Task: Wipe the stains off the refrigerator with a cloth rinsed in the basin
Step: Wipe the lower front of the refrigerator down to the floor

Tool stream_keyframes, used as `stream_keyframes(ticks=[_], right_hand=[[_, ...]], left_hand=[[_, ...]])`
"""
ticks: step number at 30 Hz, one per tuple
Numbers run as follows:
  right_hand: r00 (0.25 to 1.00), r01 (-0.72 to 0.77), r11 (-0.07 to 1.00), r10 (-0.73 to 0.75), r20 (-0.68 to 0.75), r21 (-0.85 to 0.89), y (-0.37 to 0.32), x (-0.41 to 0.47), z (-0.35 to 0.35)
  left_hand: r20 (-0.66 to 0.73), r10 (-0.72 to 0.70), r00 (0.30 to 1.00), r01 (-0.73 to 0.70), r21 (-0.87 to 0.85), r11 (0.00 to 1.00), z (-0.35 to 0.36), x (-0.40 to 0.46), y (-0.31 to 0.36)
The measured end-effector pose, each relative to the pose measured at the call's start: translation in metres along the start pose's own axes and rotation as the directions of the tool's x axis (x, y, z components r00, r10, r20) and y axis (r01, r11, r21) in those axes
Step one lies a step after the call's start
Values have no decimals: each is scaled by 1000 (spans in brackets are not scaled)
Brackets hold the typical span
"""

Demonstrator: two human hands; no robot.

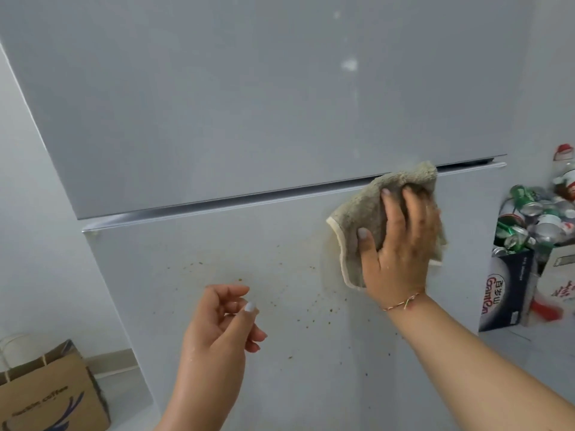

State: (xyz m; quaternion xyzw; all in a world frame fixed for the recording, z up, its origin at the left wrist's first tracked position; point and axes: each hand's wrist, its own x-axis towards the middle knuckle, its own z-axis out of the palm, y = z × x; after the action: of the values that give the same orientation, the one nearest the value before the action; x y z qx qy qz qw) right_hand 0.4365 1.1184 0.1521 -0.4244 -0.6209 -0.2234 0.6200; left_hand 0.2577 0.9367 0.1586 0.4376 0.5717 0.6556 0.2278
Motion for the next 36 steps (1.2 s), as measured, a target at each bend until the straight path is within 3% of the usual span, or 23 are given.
stream_keyframes(ticks=[5,9,13,15,17,20,23,26,32,36], right_hand=[[997,54,996,-50,53,-76,-79,-22,15],[954,290,954,-283,101,-68,-126,-32,28],[781,616,787,-604,162,-37,-107,-53,33],[699,710,702,-693,177,-58,-82,-57,30],[707,704,705,-686,169,-86,-62,-58,26],[812,579,809,-562,156,-99,-62,-60,22],[885,457,887,-444,141,-72,-95,-57,25],[903,409,912,-402,153,-17,-135,-44,29],[785,592,803,-593,180,61,-188,-36,39],[638,754,656,-743,204,30,-163,-57,40]], left_hand=[[-30,18,999,-17,28,999,-18,-1,-16],[-81,-22,996,30,96,995,-38,1,-20],[-110,-45,993,62,155,986,-48,0,-18],[-124,-50,991,72,178,982,-50,-2,-17],[-143,-56,988,83,185,979,-54,-4,-17],[-160,-74,984,104,186,977,-63,-7,-14],[-187,-71,980,105,180,978,-75,-6,-9],[-239,-37,970,85,194,977,-85,-5,-9],[-403,144,904,-8,321,947,-94,-4,-12],[-344,244,907,-96,394,914,-99,7,-6]])
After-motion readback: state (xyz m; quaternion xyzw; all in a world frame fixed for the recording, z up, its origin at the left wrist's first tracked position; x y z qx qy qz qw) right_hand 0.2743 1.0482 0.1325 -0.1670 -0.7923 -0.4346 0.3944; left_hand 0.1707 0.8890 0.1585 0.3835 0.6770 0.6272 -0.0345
